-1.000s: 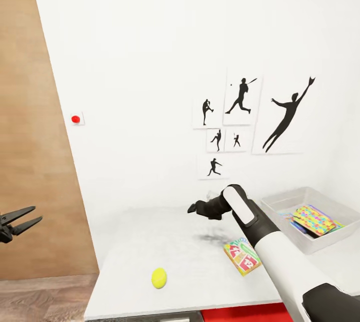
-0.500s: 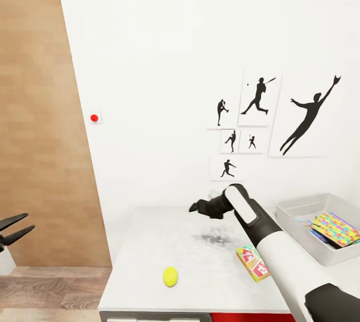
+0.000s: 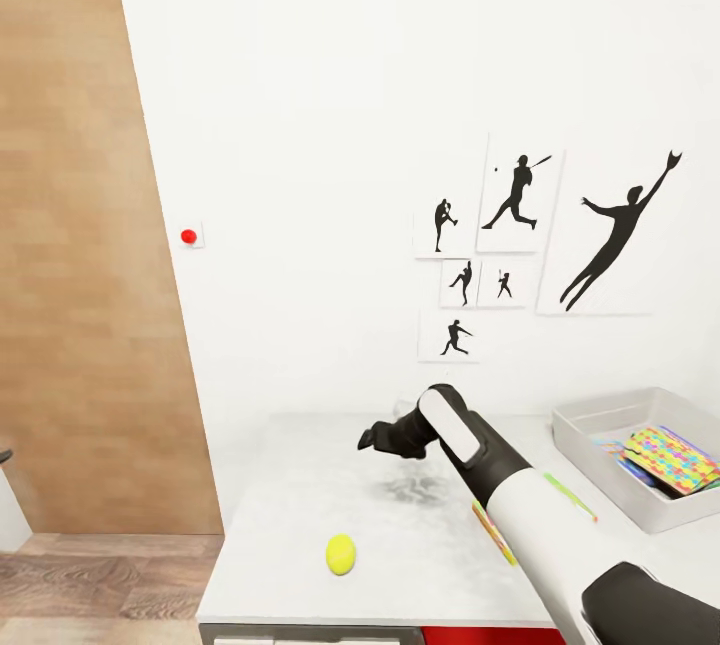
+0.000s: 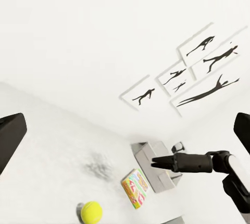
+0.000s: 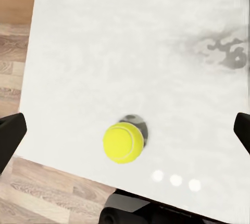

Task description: Put all the toys in the child's room - the three board games (two on the bed and one on the table), the two jigsaw puzzles on the table, and the tennis ball on the table - inside the toy box on the table in the child's room.

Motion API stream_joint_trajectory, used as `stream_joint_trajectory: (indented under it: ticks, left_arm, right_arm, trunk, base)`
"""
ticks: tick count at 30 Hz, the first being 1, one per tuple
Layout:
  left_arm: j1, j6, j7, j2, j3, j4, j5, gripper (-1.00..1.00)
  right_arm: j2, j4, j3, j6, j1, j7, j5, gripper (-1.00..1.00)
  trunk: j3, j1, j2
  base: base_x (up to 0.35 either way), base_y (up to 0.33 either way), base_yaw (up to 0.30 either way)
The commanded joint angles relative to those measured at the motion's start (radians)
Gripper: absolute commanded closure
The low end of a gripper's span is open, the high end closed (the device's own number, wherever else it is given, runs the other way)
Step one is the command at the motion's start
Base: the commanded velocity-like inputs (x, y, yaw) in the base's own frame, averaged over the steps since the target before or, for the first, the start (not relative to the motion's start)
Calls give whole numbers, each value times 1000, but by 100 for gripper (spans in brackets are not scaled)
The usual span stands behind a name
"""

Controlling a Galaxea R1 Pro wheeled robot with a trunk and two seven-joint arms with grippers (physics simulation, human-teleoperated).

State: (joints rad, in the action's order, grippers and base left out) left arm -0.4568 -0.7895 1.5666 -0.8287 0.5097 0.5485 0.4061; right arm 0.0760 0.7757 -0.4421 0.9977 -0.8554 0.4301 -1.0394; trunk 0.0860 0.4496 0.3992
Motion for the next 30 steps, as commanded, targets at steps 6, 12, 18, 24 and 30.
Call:
stream_joint_trajectory:
  ticks: [6,12,18,24,30]
  left_arm:
    - [0,-11,4,12,0,-1,-2,-100]
    - [0,-11,4,25,0,-1,-2,-100]
    - [0,-10,4,34,0,-1,-2,-100]
    - [0,-9,4,37,0,-1,-3,-100]
    - [0,-8,4,38,0,-1,-3,-100]
  right_arm:
    - [-5,-25,-7,-21,-1,9,-10,-100]
    - [-5,-37,-8,-23,-1,9,-11,-100]
    - [-4,-48,-9,-21,-1,9,-11,-100]
    - [-3,-64,-12,-19,-1,10,-10,-100]
    - [2,-69,-14,-18,-1,13,-10,-100]
  trunk:
    - [-3,0,1]
    - [-11,0,1]
    - [-20,0,1]
    - [-30,0,1]
    - [-39,0,1]
  base:
    - [0,10,11]
    - [0,59,81]
    - [0,19,114]
    - [0,5,124]
    - [0,1,126]
